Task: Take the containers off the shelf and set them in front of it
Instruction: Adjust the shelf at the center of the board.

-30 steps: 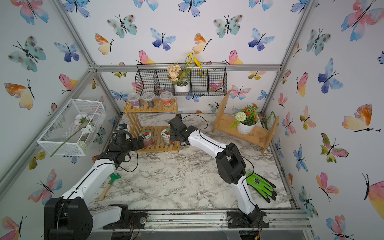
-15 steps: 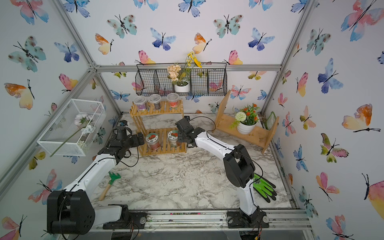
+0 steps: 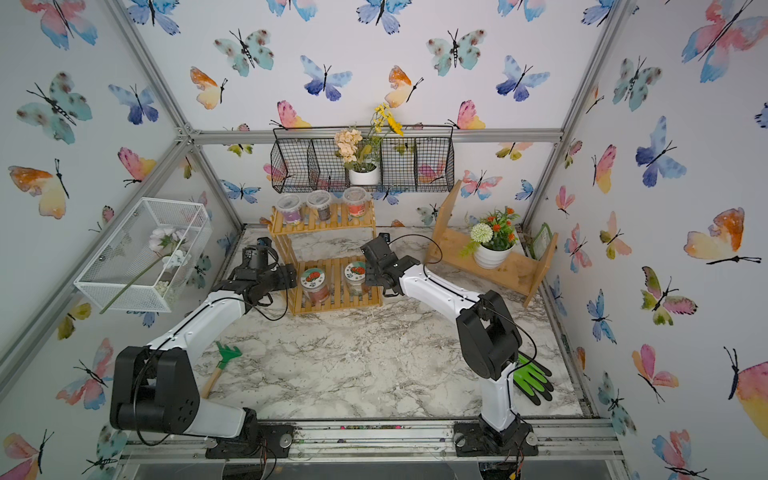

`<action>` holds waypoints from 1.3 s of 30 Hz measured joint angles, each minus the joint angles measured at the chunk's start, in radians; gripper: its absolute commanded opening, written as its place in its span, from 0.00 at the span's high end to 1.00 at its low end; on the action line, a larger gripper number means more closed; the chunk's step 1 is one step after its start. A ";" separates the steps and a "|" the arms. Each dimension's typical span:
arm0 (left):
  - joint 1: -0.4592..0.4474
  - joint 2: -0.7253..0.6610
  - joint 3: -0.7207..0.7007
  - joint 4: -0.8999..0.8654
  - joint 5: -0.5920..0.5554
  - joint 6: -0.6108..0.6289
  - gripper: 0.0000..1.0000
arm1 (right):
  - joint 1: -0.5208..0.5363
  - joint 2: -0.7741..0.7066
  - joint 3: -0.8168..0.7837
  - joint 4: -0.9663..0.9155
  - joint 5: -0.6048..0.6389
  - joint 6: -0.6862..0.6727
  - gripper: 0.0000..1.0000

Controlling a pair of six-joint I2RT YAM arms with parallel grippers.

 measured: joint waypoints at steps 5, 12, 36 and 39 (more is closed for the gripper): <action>-0.033 0.015 0.010 -0.006 0.000 0.000 0.47 | -0.018 -0.031 -0.036 -0.002 0.010 0.001 0.74; -0.081 0.020 0.013 -0.010 -0.001 -0.001 0.55 | -0.047 -0.088 -0.106 -0.006 0.032 0.001 0.76; -0.294 0.105 0.070 0.031 -0.001 -0.025 0.58 | -0.192 -0.296 -0.344 0.000 0.035 -0.029 0.76; -0.302 0.108 0.071 0.031 -0.001 -0.026 0.58 | -0.196 -0.311 -0.360 0.001 0.036 -0.028 0.76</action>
